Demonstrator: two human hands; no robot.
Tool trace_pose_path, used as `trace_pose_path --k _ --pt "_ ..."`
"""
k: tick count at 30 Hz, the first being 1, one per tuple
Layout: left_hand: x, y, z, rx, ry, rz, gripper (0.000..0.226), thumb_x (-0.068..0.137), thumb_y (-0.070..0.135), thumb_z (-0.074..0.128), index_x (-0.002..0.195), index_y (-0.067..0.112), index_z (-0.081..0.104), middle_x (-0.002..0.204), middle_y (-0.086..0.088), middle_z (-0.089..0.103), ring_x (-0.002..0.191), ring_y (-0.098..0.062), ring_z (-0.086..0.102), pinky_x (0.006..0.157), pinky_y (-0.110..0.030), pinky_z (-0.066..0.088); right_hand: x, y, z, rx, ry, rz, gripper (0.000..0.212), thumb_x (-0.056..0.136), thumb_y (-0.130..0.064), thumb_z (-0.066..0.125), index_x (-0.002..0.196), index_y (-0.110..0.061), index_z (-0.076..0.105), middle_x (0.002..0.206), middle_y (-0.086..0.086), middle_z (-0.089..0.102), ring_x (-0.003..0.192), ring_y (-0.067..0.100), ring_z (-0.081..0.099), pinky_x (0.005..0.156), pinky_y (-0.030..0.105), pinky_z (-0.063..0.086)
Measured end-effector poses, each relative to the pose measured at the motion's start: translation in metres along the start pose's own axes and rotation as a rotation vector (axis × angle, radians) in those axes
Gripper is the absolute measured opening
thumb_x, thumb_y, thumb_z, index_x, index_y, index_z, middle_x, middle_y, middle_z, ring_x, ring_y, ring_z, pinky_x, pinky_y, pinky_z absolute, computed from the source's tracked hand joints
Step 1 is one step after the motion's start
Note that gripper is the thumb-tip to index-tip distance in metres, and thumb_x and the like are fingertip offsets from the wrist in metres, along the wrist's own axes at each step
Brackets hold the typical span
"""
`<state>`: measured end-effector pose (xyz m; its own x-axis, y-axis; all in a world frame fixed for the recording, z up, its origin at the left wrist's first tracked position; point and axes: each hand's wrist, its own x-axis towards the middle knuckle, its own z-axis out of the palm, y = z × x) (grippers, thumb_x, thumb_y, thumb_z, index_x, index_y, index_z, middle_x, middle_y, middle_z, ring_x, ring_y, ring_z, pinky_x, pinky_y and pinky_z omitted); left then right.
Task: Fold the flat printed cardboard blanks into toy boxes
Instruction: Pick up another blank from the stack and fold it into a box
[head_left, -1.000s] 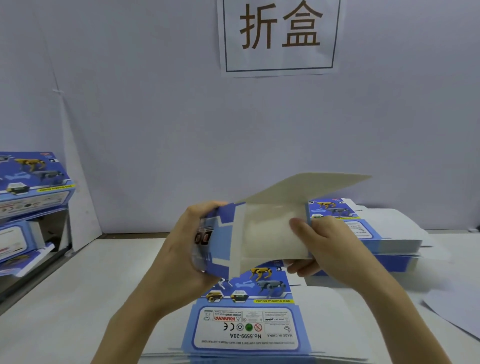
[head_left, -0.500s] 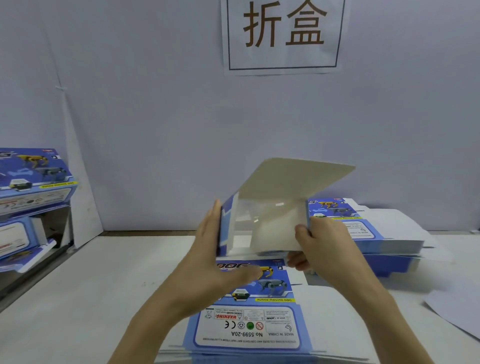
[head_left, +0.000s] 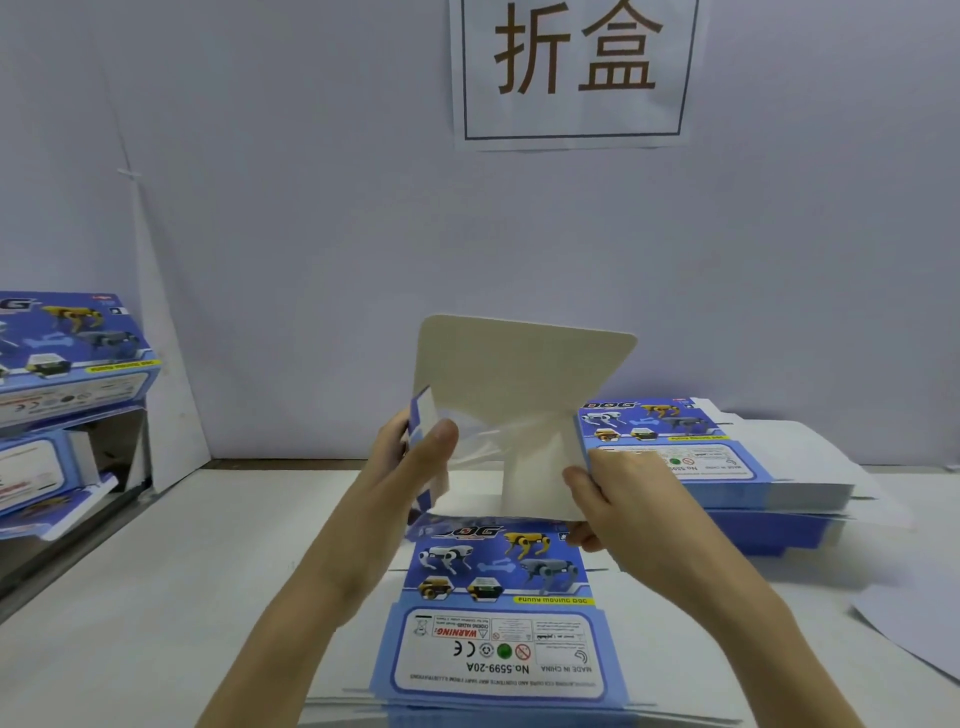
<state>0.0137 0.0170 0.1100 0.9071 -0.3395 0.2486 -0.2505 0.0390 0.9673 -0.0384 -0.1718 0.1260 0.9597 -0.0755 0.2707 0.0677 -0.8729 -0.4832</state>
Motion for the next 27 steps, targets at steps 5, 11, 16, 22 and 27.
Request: trace_pose_path --k 5,11,16,22,27 --pt "-0.005 -0.013 0.002 0.386 0.201 0.067 0.009 0.093 0.048 0.047 0.097 0.04 0.046 0.085 0.01 0.061 0.069 0.002 0.058 0.057 -0.011 0.045 0.003 -0.004 0.007 0.011 0.042 0.04 0.035 0.103 -0.028 0.034 0.074 -0.012 0.046 0.087 0.016 0.068 0.088 0.033 0.065 0.08 0.046 0.05" --pt "-0.006 -0.017 0.002 0.772 0.489 0.256 0.021 0.1 0.022 0.036 0.082 0.018 0.044 0.06 0.016 0.046 0.047 -0.004 0.05 0.048 -0.003 0.039 0.002 -0.011 0.018 0.046 0.094 0.077 0.037 0.101 -0.02 0.035 0.064 -0.013 0.039 0.077 0.013 0.065 0.079 0.029 0.059 0.073 0.037 0.046" --pt "-0.001 -0.016 0.002 0.88 0.551 0.309 0.019 0.101 0.023 0.036 0.094 0.013 0.05 0.061 0.013 0.043 0.052 -0.004 0.045 0.045 -0.011 0.036 0.003 -0.011 0.022 0.105 0.139 0.073 0.04 0.101 -0.026 0.039 0.064 -0.013 0.041 0.076 0.016 0.065 0.082 0.03 0.065 0.074 0.045 0.051" --pt "-0.003 -0.015 0.009 0.92 0.541 0.317 0.03 0.101 0.018 0.038 0.113 -0.001 0.057 0.067 0.002 0.047 0.056 -0.012 0.044 0.048 -0.015 0.035 0.006 -0.007 0.023 0.104 0.152 0.086 0.036 0.103 -0.025 0.035 0.069 -0.013 0.038 0.084 0.016 0.066 0.086 0.033 0.066 0.079 0.046 0.049" --pt "-0.005 -0.011 0.01 0.957 0.512 0.333 0.033 0.101 0.019 0.038 0.112 -0.004 0.06 0.067 -0.002 0.05 0.058 -0.019 0.046 0.052 -0.018 0.033 0.006 -0.006 0.022 0.242 0.176 0.081 0.026 0.1 -0.023 0.04 0.122 -0.013 0.049 0.093 0.013 0.067 0.081 0.03 0.067 0.076 0.049 0.055"
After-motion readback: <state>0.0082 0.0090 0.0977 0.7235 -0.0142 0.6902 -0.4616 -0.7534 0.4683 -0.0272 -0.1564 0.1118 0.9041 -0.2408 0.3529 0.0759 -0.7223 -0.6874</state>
